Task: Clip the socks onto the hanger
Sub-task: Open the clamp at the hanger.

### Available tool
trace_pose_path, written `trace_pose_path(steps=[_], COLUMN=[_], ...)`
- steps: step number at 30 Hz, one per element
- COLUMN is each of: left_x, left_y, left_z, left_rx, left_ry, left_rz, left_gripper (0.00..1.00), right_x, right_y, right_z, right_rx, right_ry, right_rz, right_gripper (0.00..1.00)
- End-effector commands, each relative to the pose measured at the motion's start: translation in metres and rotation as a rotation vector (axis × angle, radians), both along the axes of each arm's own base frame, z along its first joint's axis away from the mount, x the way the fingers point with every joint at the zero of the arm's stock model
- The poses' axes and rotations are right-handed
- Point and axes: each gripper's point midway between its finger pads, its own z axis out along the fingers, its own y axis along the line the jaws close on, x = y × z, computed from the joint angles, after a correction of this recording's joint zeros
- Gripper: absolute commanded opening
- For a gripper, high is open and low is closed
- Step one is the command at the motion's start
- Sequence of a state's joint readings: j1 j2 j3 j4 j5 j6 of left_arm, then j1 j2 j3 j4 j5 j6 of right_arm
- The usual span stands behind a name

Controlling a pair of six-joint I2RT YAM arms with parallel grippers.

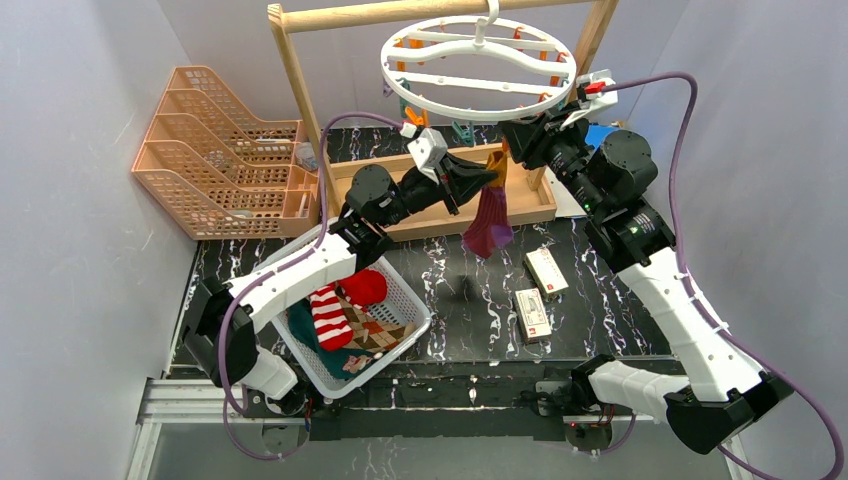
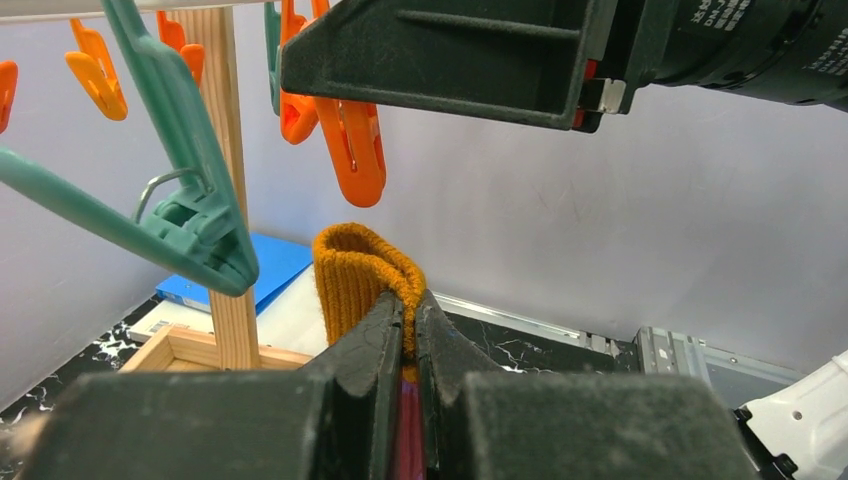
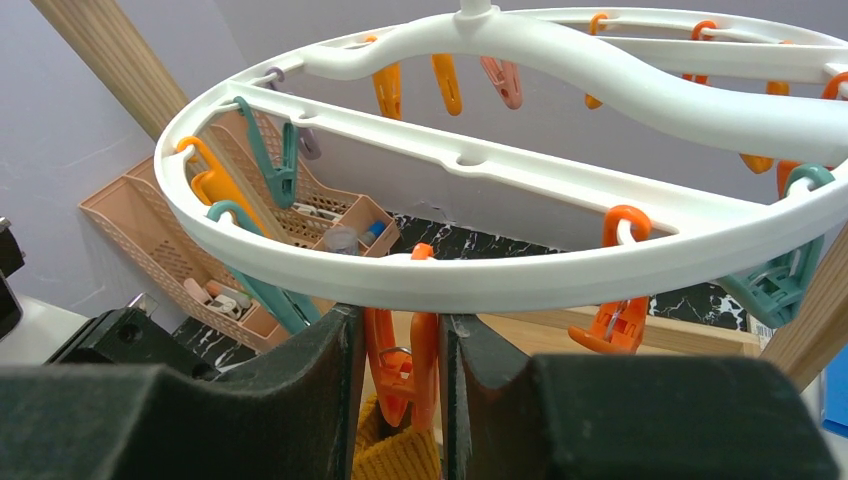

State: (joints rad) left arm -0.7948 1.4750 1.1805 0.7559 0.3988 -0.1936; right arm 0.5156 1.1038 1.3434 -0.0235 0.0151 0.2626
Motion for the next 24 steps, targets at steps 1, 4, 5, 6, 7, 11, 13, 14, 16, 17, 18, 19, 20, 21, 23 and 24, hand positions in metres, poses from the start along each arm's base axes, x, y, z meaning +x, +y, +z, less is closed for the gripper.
trace_pose_path(steps=[1, 4, 5, 6, 7, 11, 13, 14, 16, 17, 18, 19, 20, 21, 23, 24], left_x=[-0.0025, -0.0025, -0.0027, -0.0023, -0.0026, -0.004, -0.0047, -0.0051, -0.0053, -0.0052, -0.0047, -0.0047, -0.0051, -0.0051, -0.0046, -0.0051], left_y=[0.0025, 0.0021, 0.0023, 0.0026, 0.0025, 0.0027, 0.0028, 0.0027, 0.003, 0.0031, 0.0034, 0.0033, 0.0034, 0.0037, 0.004, 0.0039], left_z=[0.0344, 0.0349, 0.035, 0.0352, 0.035, 0.0378, 0.0398, 0.0402, 0.041, 0.0414, 0.0413, 0.0405, 0.0412, 0.0419, 0.0426, 0.0437], left_rx=[-0.063, -0.062, -0.062, -0.062, -0.061, -0.064, -0.067, -0.067, -0.068, -0.069, -0.069, -0.067, -0.068, -0.069, -0.07, -0.072], left_ry=[-0.074, -0.078, -0.079, -0.08, -0.081, -0.087, -0.092, -0.093, -0.095, -0.096, -0.096, -0.095, -0.097, -0.097, -0.098, -0.099], left_rz=[0.01, 0.009, 0.009, 0.011, 0.011, 0.008, 0.006, 0.006, 0.006, 0.007, 0.009, 0.009, 0.008, 0.01, 0.012, 0.011], left_gripper=[0.0, 0.0, 0.0, 0.0, 0.0, 0.0, 0.0, 0.0, 0.0, 0.0, 0.0, 0.0, 0.0, 0.0, 0.0, 0.0], right_x=[-0.005, -0.0046, -0.0046, -0.0047, -0.0047, -0.0044, -0.0044, -0.0041, -0.0046, -0.0047, -0.005, -0.0045, -0.0047, -0.0046, -0.0042, -0.0042], right_y=[-0.0016, -0.0009, -0.0009, -0.0009, -0.001, -0.0015, -0.0014, -0.0012, -0.0011, -0.0012, -0.0014, -0.0018, -0.0017, -0.0017, -0.0012, -0.0009], right_z=[0.0167, 0.0147, 0.015, 0.0147, 0.0146, 0.0127, 0.0118, 0.0118, 0.0115, 0.012, 0.0121, 0.0118, 0.0119, 0.0119, 0.0109, 0.0105], right_rx=[0.044, 0.042, 0.042, 0.041, 0.04, 0.038, 0.036, 0.036, 0.036, 0.037, 0.037, 0.035, 0.035, 0.035, 0.034, 0.033], right_ry=[-0.047, -0.044, -0.044, -0.044, -0.043, -0.038, -0.036, -0.036, -0.035, -0.036, -0.036, -0.034, -0.033, -0.033, -0.028, -0.027], right_rz=[0.004, 0.005, 0.005, 0.005, 0.004, 0.001, 0.001, 0.002, 0.002, 0.002, 0.002, 0.0, 0.0, 0.0, 0.001, 0.002], right_gripper=[0.01, 0.01, 0.01, 0.01, 0.01, 0.01, 0.01, 0.01, 0.01, 0.01, 0.01, 0.01, 0.01, 0.01, 0.01, 0.01])
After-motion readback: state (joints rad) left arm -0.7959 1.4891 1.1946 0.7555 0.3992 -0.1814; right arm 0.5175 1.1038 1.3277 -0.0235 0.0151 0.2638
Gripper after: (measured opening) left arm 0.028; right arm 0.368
